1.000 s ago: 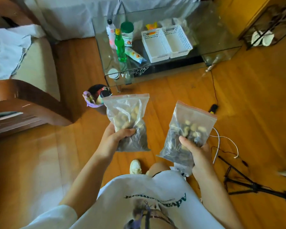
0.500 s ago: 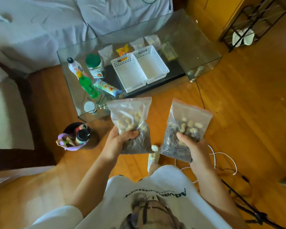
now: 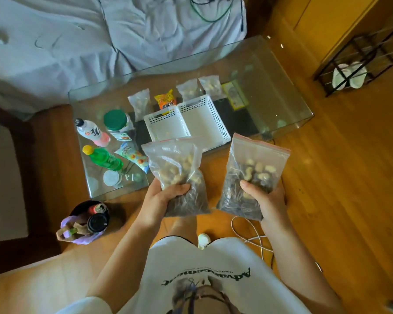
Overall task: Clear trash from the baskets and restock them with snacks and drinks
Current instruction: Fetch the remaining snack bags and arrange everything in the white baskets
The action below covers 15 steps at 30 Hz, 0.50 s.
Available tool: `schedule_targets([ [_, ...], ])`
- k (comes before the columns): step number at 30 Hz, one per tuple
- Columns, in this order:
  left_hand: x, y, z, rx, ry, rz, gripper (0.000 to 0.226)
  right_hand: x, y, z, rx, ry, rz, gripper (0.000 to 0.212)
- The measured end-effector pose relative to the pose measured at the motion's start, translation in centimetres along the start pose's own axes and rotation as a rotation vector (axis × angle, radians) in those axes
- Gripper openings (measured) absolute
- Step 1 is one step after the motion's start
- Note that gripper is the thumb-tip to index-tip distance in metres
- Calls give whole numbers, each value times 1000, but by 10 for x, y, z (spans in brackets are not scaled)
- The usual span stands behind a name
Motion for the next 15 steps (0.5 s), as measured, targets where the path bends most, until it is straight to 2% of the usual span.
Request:
schedule_targets([
  [5,1,72,-34,-1,-21,-24,55,-28,76,21,57,-5,29,48],
  [8,2,121,-64,-18,-12,-48,43,-45,127,36,32,3,4,34],
  [15,10,226,-120,15,-35,-70,35,-83,230,55,0,18,-62,37],
])
Point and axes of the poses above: each hand's wrist, its own y-axis towards the middle knuckle, its own x-axis out of the back of the hand, z = x × y, the point moved 3 cm from there along y, towards the middle knuckle, and after that the axes turned 5 degrees about x, right-handed, at the moved point
